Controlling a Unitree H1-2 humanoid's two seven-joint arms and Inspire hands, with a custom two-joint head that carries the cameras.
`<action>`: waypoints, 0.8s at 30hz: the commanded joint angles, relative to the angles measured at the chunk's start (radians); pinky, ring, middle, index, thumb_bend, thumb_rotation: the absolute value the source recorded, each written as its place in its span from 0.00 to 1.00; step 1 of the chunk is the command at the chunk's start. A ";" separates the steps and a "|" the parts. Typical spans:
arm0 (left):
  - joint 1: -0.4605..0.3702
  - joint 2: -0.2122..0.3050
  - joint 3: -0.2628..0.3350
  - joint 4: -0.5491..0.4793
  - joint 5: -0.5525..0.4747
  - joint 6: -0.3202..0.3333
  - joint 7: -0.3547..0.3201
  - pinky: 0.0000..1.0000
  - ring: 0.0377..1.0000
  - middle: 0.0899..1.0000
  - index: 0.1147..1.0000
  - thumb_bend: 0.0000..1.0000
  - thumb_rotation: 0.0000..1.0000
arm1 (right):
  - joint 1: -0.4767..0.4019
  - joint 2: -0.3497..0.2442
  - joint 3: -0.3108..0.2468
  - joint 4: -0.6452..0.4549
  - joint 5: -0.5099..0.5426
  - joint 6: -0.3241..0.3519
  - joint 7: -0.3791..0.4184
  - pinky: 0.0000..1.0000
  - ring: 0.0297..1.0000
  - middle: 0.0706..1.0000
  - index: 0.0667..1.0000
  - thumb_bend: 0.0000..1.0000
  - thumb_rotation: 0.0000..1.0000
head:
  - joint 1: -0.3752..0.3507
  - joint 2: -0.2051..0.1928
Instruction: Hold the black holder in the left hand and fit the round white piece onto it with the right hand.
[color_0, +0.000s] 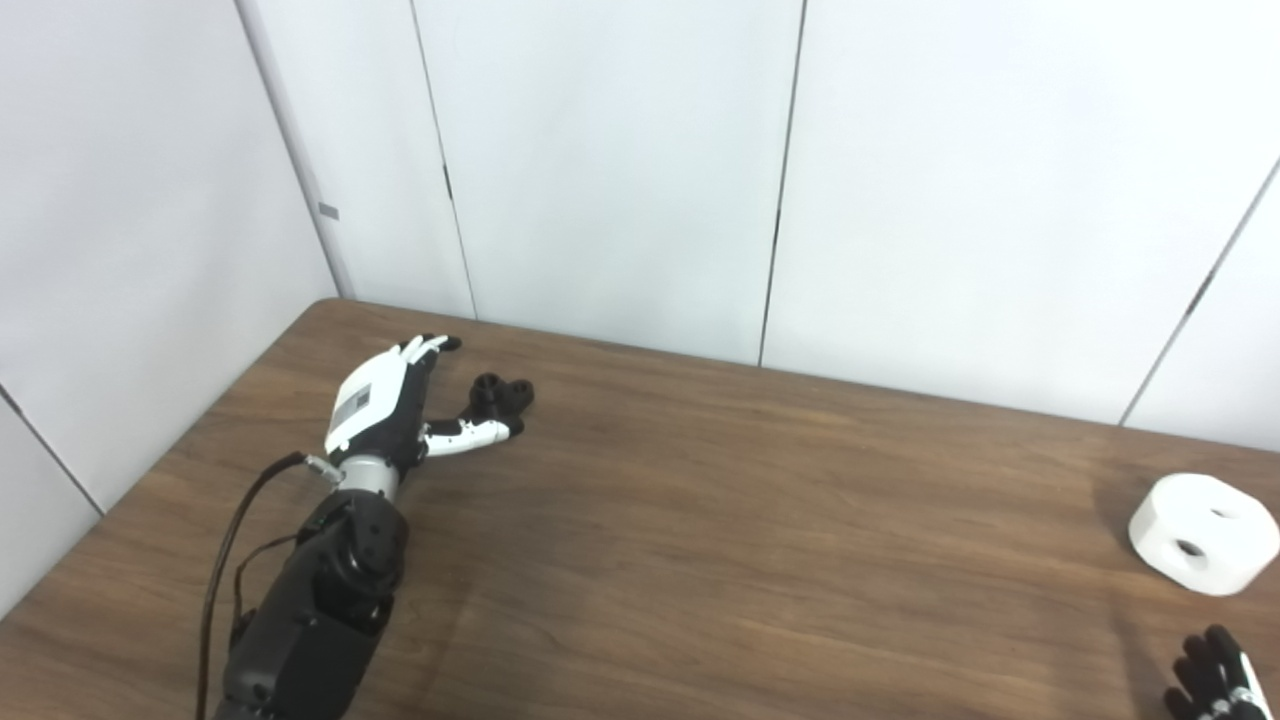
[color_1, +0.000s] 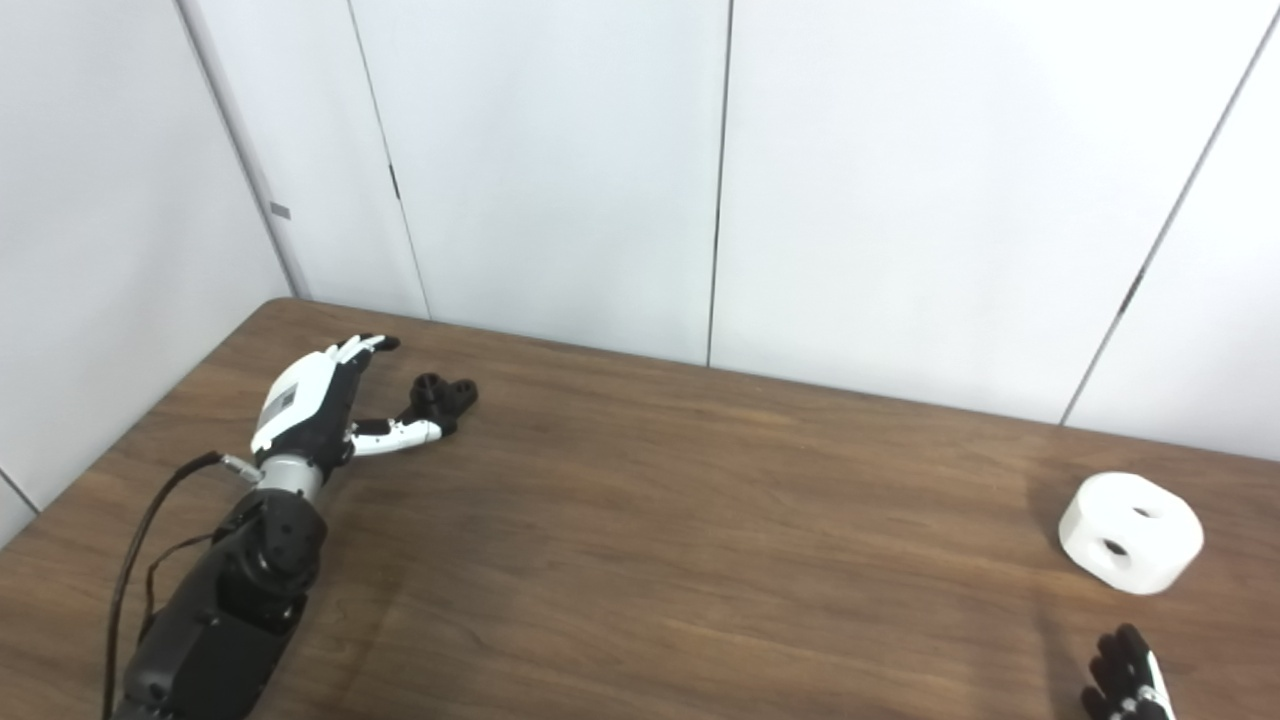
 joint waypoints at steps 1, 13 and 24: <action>-0.050 0.018 -0.004 0.014 0.031 -0.012 0.044 1.00 1.00 0.96 0.85 0.95 0.42 | 0.044 0.016 0.010 0.031 0.015 0.002 0.000 1.00 1.00 0.99 1.00 0.62 1.00 | -0.002 -0.011; -0.145 0.020 -0.070 0.236 0.064 -0.003 0.116 0.99 0.99 0.95 0.84 0.98 0.38 | 0.037 0.013 0.012 0.080 0.037 -0.058 0.018 1.00 1.00 1.00 1.00 0.59 1.00 | -0.012 -0.040; -0.187 0.020 -0.073 0.349 0.024 -0.022 0.151 0.99 0.99 0.94 0.82 0.98 0.36 | 0.047 0.019 0.014 0.056 0.016 -0.043 0.000 1.00 1.00 1.00 1.00 0.58 1.00 | -0.024 -0.030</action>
